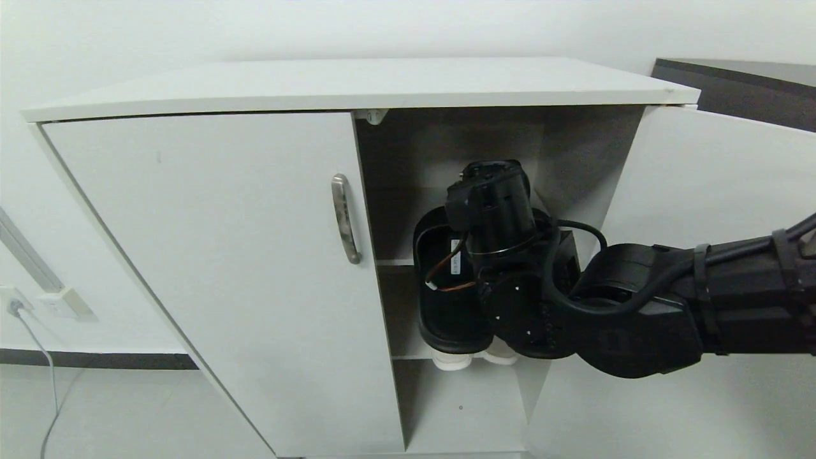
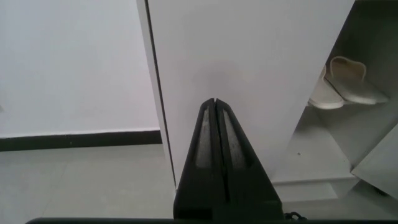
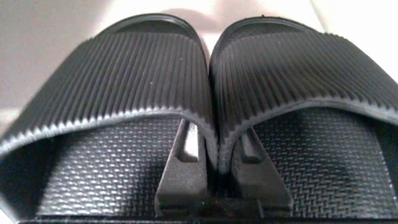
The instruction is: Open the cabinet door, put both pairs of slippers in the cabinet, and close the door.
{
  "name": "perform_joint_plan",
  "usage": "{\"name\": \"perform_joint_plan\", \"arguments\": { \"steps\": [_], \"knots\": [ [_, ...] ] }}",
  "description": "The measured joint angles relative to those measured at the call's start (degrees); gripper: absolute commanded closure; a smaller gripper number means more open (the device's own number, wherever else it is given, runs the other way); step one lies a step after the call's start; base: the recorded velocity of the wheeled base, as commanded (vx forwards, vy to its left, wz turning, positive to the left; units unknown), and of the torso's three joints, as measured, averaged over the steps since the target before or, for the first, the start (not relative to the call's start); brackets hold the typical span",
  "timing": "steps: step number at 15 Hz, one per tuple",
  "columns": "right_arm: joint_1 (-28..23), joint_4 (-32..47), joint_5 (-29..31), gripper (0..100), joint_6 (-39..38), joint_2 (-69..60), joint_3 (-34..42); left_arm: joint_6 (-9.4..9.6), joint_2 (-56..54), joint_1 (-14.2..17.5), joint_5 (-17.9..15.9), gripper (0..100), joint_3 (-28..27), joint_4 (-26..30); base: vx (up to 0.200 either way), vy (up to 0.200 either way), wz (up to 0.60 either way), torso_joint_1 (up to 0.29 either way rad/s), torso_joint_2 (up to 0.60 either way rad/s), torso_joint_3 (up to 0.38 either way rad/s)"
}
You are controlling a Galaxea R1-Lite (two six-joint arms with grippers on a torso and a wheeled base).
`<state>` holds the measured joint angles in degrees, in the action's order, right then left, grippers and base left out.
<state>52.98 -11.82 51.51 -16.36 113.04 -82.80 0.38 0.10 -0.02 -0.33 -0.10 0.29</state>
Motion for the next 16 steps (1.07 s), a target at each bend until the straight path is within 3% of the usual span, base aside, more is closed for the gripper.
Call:
{"name": "perform_joint_plan", "arguments": {
  "steps": [5,10,16],
  "knots": [
    [-1.4,0.0,-1.4,100,0.5,0.2,-1.2,0.00,0.0,0.0,0.0,100,0.0,0.0,0.000,0.000,0.00,0.000,0.00,0.000],
    [-4.3,0.0,-8.3,100,1.8,3.0,-7.2,-0.09,0.0,0.0,0.0,100,0.0,0.0,0.000,0.000,0.00,0.000,0.00,0.000],
    [-8.2,0.1,-8.8,100,4.2,9.8,-17.8,-0.11,0.0,0.0,0.1,100,0.0,0.0,0.000,0.000,0.00,0.000,0.00,0.000]
  ]
}}
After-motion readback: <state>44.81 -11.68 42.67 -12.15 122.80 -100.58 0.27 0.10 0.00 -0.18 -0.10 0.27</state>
